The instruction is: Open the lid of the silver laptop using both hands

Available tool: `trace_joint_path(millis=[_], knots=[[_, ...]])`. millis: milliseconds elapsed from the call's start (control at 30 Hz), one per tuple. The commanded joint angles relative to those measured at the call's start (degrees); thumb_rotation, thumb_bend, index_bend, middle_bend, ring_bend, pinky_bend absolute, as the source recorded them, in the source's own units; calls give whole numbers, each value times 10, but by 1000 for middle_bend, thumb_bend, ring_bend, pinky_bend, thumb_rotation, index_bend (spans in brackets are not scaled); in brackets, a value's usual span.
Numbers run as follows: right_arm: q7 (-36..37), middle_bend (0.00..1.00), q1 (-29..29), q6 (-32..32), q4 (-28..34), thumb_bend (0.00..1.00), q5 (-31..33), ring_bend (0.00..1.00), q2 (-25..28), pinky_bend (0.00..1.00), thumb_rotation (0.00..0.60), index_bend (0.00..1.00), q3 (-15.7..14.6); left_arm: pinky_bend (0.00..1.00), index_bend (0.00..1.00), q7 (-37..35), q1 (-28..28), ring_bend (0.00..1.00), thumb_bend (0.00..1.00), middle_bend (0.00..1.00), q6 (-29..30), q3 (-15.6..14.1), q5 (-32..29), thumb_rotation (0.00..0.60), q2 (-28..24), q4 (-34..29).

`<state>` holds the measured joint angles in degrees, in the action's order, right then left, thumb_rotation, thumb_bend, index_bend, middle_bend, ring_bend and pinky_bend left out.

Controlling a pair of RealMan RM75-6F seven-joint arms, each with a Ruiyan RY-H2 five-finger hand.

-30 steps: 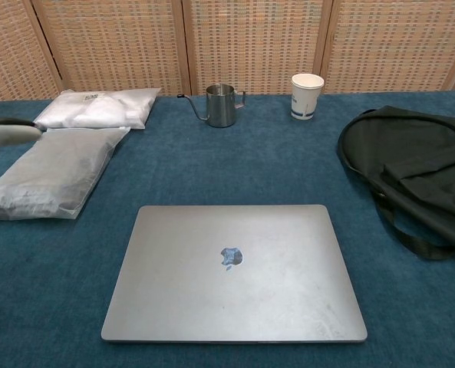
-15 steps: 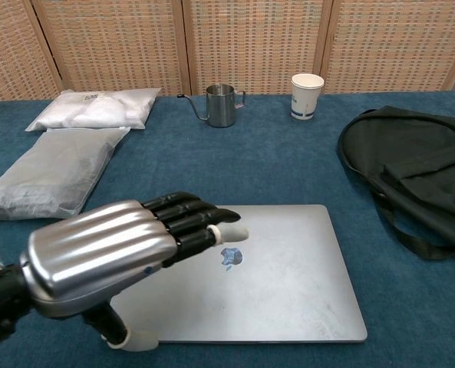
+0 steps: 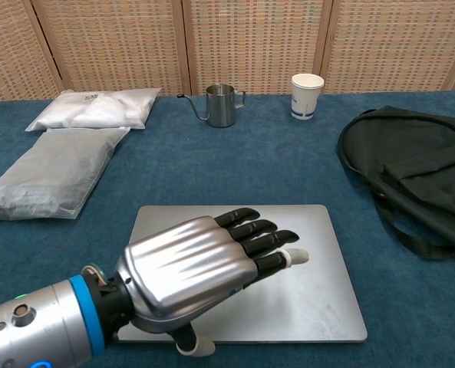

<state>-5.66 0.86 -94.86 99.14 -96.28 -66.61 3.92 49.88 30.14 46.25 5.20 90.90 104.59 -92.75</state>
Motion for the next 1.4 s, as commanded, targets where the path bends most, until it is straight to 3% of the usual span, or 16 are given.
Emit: trace_joint_path(millis=[33,533,767,933,1233,1400], knots=[[3,0,0,0,0,2,-1,0,1,0,600,19,0,0,0,42,9,0,0,0,-2,4,-34,600,27,12],[23,0,1,0,-1,2,10,0,7,0,600,19,3,0,0,95,38,0,35,0,15,7,-104,600,72,34],[28,0,1,0,-1,2,12,0,9,0,600,20,3,0,0,114,50,0,150,0,28,4,-123,600,82,39],[31,0,2,1,0,2,12,0,10,0,600,19,3,0,0,114,54,0,356,0,34,2,-129,600,83,38],[33,0,2,3,0,25,12,0,11,0,600,19,2,0,0,108,64,0,491,0,57,-4,-131,600,72,33],[30,0,3,3,1,27,11,0,10,0,600,19,1,0,0,104,68,0,512,0,72,-2,-129,600,63,26]])
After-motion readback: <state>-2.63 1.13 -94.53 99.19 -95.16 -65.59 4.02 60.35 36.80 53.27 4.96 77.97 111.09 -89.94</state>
